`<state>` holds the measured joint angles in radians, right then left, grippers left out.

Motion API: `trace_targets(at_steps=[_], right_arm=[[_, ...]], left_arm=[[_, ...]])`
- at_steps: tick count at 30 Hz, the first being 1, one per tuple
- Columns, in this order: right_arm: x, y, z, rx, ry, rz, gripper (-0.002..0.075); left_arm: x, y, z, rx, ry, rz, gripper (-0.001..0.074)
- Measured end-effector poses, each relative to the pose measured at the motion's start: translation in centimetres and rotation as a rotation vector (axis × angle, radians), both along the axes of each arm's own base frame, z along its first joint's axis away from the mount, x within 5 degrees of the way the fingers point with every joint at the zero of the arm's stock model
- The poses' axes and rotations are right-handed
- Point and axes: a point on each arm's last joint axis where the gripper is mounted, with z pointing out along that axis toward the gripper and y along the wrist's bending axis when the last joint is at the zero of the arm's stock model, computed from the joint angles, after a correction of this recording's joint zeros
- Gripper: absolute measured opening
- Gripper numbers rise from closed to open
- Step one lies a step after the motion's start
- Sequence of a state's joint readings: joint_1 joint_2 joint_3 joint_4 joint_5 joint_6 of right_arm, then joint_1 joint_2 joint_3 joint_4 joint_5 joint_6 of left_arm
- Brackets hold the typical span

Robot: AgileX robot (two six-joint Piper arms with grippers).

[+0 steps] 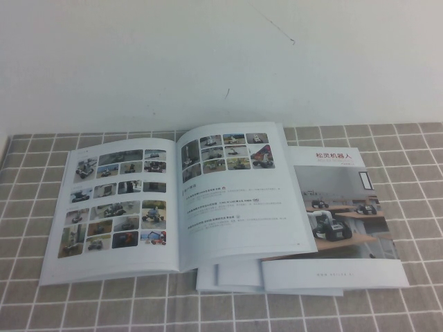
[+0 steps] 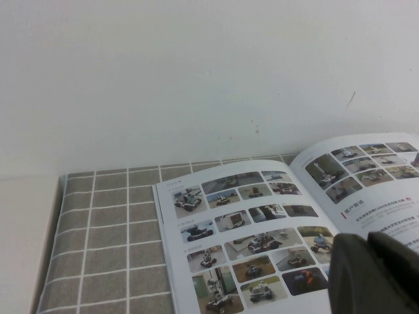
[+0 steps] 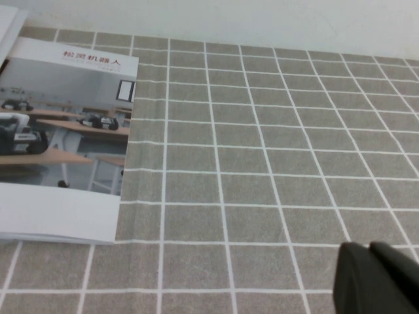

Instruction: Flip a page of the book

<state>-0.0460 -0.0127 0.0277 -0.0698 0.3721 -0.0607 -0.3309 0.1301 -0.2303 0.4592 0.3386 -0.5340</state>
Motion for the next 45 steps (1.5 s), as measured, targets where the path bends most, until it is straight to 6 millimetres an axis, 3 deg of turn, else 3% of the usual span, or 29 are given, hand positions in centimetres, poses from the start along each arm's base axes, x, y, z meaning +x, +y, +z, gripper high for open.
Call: trace_targets(at_steps=[21, 28, 35, 45], right_arm=[[0.0, 0.0, 0.0, 0.012, -0.001, -0.003, -0.0002], [0.0, 0.0, 0.0, 0.012, -0.001, -0.003, -0.0002], [0.0, 0.0, 0.0, 0.013, 0.001, -0.003, -0.0002], [0.0, 0.0, 0.0, 0.013, 0.001, -0.003, -0.0002]], left_arm=[[0.0, 0.0, 0.0, -0.002, -0.002, -0.002, -0.0003], [-0.3, -0.5, -2.6, -0.171, 0.098, -0.023, -0.0003], [-0.5, -0.3, -7.8, -0.153, 0.168, 0.041, -0.0003], [-0.6, -0.1, -8.0, -0.072, 0.165, 0.083, -0.0003]])
